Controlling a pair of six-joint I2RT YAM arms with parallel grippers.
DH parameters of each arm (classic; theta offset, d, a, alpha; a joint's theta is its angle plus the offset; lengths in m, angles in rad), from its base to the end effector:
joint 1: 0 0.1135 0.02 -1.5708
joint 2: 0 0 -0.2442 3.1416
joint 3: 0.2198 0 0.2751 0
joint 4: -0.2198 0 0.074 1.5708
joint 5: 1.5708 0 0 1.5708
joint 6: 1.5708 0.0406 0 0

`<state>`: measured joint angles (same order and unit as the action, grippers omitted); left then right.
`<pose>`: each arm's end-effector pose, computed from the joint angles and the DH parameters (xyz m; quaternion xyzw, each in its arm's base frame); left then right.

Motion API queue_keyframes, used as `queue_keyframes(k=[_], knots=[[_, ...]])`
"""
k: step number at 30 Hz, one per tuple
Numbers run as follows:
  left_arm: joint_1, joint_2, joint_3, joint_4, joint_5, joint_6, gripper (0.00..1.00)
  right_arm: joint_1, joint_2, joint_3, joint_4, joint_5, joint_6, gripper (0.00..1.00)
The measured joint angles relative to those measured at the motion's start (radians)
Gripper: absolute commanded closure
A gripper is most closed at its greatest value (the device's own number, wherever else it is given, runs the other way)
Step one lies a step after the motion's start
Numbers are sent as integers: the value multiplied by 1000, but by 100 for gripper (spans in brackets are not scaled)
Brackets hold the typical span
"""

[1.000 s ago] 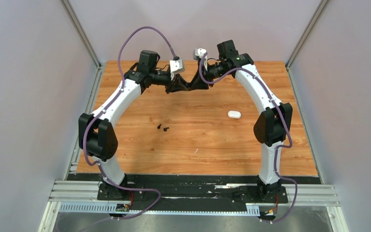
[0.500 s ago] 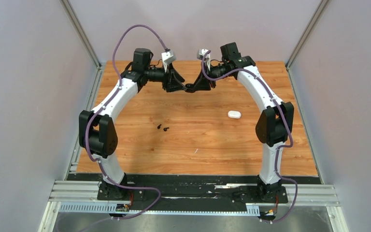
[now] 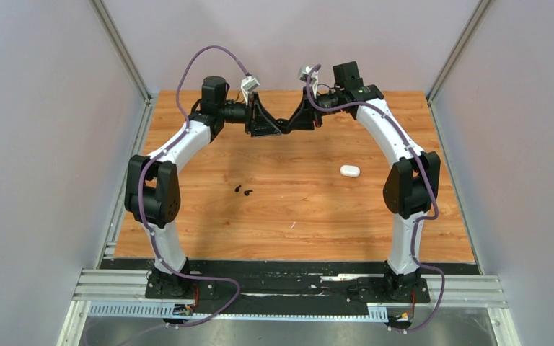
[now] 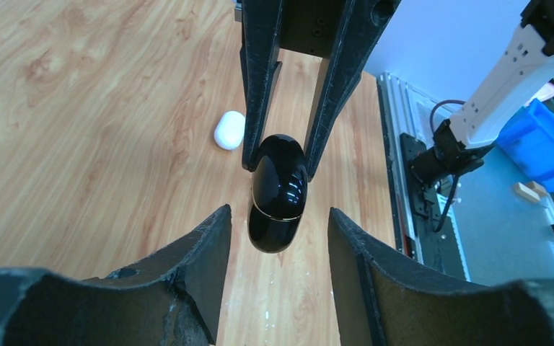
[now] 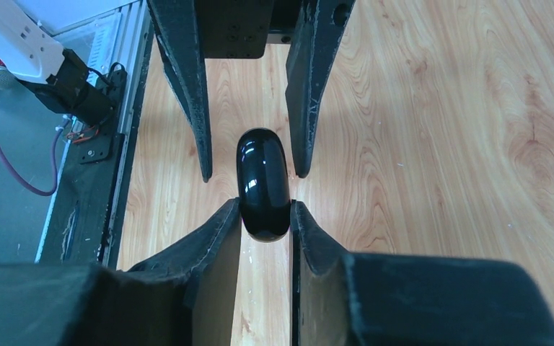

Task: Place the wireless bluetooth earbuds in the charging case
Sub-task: Pass from the right arm to the left, then open the charging case to the charging case.

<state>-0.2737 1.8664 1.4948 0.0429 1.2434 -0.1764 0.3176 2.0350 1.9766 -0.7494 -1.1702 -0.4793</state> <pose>0.4185 -0.1574 0.2774 0.3707 0.6438 -0.5673 0.3554 0.4281 0.1801 0.3111 -0.4897 0.6333 0.4858 0.3508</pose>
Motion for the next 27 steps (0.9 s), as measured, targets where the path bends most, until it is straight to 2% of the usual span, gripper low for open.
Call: queue_keyframes(k=[4, 7, 9, 12, 14, 18, 27], knots=[[-2, 7, 0, 31, 15, -39, 61, 0, 0, 0, 25, -10, 35, 100], [-4, 21, 7, 51, 31, -59, 78, 0, 0, 0, 41, -15, 61, 99], [-4, 33, 15, 58, 43, -64, 87, 0, 0, -2, 51, -14, 77, 94], [-6, 47, 27, 69, 58, -72, 100, -4, 0, -7, 60, -14, 99, 78], [-5, 54, 30, 82, 66, -85, 100, -5, 0, -7, 63, -9, 113, 71], [-3, 61, 30, 119, 69, -106, 100, -5, 1, -7, 85, 17, 156, 65], [0, 69, 31, 148, 71, -112, 100, -13, 11, -6, 143, 43, 279, 62]])
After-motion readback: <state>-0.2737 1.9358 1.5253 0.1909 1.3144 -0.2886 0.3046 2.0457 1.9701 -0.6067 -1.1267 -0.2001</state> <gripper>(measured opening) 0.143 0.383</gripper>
